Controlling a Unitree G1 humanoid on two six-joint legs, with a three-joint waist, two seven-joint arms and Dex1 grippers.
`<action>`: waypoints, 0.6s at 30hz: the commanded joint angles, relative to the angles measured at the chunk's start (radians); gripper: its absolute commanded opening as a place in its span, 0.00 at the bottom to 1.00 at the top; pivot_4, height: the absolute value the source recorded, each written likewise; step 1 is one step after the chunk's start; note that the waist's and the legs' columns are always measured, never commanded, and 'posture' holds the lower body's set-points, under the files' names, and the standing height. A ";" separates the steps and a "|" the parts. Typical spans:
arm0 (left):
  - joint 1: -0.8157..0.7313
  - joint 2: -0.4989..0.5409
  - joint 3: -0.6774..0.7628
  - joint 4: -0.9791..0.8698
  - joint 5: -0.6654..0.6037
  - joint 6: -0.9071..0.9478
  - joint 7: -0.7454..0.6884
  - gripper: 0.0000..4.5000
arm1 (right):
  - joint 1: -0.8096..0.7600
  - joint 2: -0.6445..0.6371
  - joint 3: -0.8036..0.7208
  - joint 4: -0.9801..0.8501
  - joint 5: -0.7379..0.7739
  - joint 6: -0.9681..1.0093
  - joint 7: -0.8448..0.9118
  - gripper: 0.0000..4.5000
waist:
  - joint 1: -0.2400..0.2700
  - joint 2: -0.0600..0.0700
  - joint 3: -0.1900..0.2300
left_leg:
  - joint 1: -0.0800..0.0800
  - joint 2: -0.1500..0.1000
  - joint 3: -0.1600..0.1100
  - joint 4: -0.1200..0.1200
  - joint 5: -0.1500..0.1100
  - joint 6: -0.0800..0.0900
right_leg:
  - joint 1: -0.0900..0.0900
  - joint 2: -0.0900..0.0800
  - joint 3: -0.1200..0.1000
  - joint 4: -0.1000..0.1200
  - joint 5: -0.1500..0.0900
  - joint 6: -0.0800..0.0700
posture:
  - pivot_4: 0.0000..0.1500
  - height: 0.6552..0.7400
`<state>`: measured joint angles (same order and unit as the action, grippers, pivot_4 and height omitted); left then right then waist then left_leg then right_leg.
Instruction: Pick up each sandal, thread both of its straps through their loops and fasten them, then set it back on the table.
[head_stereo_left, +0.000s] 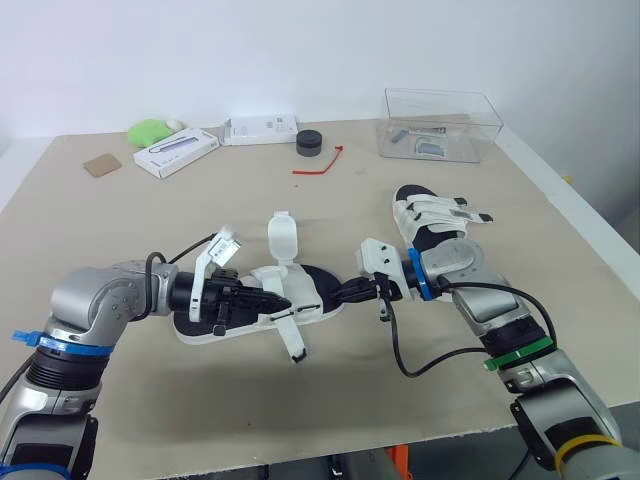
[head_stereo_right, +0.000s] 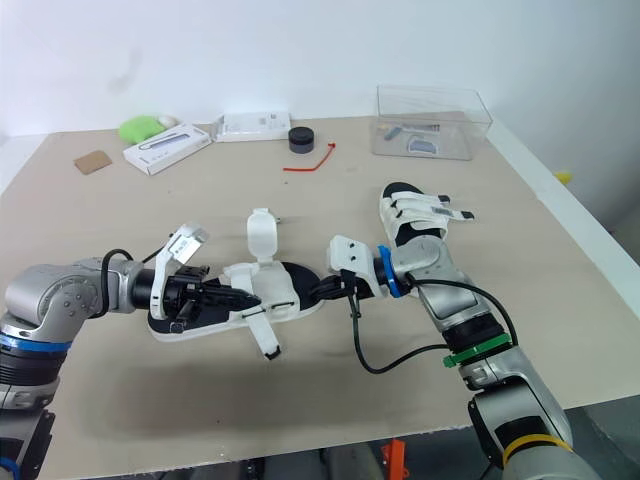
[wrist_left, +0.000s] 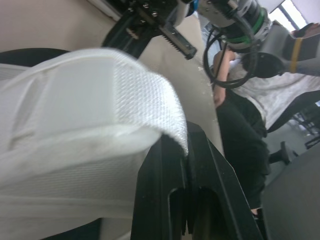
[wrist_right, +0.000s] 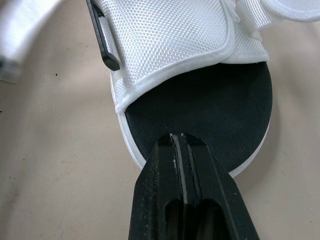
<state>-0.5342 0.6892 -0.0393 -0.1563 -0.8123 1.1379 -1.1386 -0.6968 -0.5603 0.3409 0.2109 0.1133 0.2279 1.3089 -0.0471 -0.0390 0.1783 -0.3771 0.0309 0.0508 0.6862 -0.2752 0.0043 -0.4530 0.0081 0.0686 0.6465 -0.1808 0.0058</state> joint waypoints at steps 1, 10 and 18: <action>-0.026 -0.007 0.040 -0.004 -0.026 0.015 0.041 0.00 | -0.019 0.002 -0.009 0.010 -0.003 -0.016 0.007 0.00 | 0.000 0.000 0.000 | 0.000 0.000 0.000 0.000 0.000 0.000 | 0.000 0.000 0.000 0.000 0.000 0.000 | 1.00 1.00; -0.030 -0.032 0.047 0.026 -0.053 0.055 0.096 0.52 | -0.024 0.007 -0.006 0.021 -0.005 -0.025 0.010 0.00 | 0.000 0.000 0.000 | 0.000 0.000 0.000 0.000 0.000 0.000 | 0.000 0.000 0.000 0.000 0.000 0.000 | 1.00 1.00; -0.021 0.116 -0.011 -0.046 -0.006 -0.043 -0.041 0.99 | -0.023 0.006 -0.007 0.021 -0.005 -0.023 0.010 0.00 | -0.001 0.000 0.000 | 0.001 0.000 0.000 0.000 0.000 0.000 | 0.000 0.000 0.000 0.000 0.000 0.000 | 1.00 1.00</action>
<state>-0.5422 0.7773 -0.0499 -0.1756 -0.8261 1.1267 -1.1409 -0.7074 -0.5508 0.3430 0.2365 0.1123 0.2098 1.3122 -0.0480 -0.0390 0.1783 -0.3762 0.0312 0.0509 0.6860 -0.2752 0.0042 -0.4529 0.0086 0.0686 0.6467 -0.1807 0.0055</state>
